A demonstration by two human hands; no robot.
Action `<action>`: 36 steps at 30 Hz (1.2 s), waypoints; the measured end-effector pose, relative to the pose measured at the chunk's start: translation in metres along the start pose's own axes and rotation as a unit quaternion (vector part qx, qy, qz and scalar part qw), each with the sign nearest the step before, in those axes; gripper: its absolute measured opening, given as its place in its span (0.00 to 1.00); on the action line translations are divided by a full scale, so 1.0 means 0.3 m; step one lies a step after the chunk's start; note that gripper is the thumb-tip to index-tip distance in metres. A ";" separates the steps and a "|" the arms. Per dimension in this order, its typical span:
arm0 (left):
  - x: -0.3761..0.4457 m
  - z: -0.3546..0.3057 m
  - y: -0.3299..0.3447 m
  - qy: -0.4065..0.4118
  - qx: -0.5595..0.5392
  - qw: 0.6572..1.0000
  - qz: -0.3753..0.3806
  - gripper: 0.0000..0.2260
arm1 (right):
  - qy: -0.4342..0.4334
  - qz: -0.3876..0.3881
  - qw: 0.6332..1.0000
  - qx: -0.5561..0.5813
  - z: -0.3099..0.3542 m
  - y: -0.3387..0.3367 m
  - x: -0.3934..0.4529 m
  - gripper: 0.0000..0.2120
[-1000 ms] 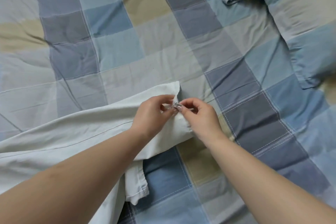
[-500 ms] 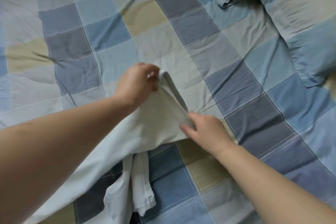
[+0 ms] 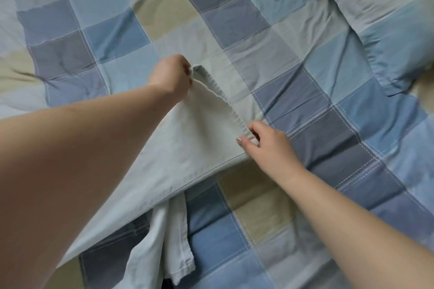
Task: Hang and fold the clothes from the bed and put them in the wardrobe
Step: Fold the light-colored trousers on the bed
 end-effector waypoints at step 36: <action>-0.863 0.243 0.234 -0.115 -0.284 0.800 0.517 0.20 | 0.340 -0.048 0.854 0.391 -0.185 0.005 -0.722 0.07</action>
Point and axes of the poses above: each hand's wrist, its own x-axis towards the middle knuckle, its own y-axis out of the palm, z = x × y, the point moved 6 cm from there along x, towards the middle knuckle, and after that the axes turned 7 degrees about -z, right-handed, at the moved point
